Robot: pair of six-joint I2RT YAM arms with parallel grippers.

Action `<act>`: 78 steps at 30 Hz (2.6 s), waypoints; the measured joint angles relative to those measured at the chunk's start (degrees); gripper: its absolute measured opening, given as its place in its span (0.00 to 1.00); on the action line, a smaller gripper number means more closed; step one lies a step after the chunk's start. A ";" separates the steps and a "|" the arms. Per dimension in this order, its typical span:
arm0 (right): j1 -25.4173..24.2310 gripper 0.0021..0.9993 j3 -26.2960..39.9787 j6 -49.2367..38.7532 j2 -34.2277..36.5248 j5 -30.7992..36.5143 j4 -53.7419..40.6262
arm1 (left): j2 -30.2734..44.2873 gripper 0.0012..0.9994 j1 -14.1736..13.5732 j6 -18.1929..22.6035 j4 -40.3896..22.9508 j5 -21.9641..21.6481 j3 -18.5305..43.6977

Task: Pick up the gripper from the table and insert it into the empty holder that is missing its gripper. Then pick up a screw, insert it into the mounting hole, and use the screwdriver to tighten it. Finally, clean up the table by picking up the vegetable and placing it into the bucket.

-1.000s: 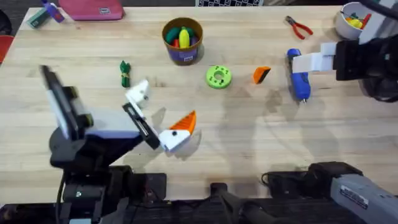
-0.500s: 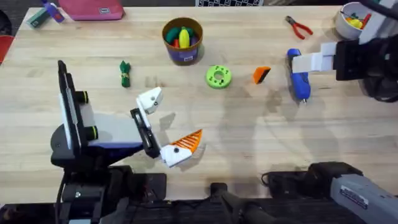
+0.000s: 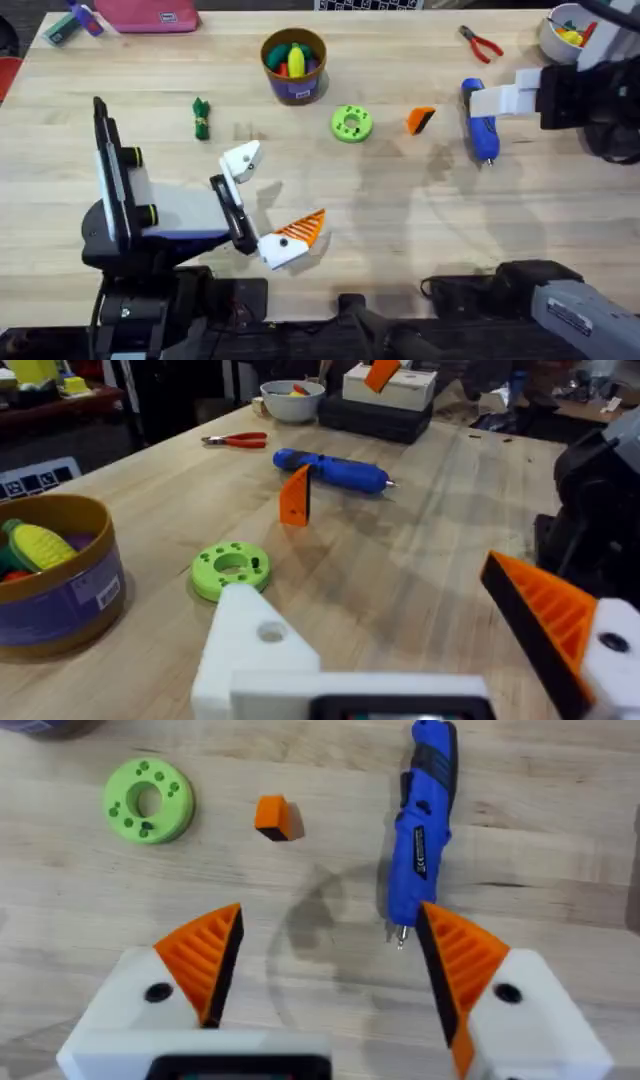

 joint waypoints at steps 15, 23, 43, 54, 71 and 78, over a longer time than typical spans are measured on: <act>0.00 0.99 0.00 0.00 0.00 0.00 0.00 | 0.01 0.99 0.00 0.15 0.00 0.02 0.00; 0.00 0.99 0.00 0.00 0.00 0.00 0.11 | 0.01 0.99 0.00 0.17 0.00 0.00 0.00; 10.22 0.99 21.74 1.40 29.55 0.02 -12.29 | -0.01 0.99 0.00 0.17 -0.02 0.20 0.00; 10.89 0.91 21.84 0.79 43.72 0.97 -7.83 | 0.00 0.99 0.00 0.19 -0.02 0.22 0.00; 10.99 0.57 21.84 1.08 48.46 1.89 -6.34 | 0.02 0.99 0.00 0.20 -0.02 0.22 0.00; 11.08 0.14 21.84 2.02 48.46 2.24 -6.24 | 0.02 0.99 0.00 0.33 -0.02 0.22 0.00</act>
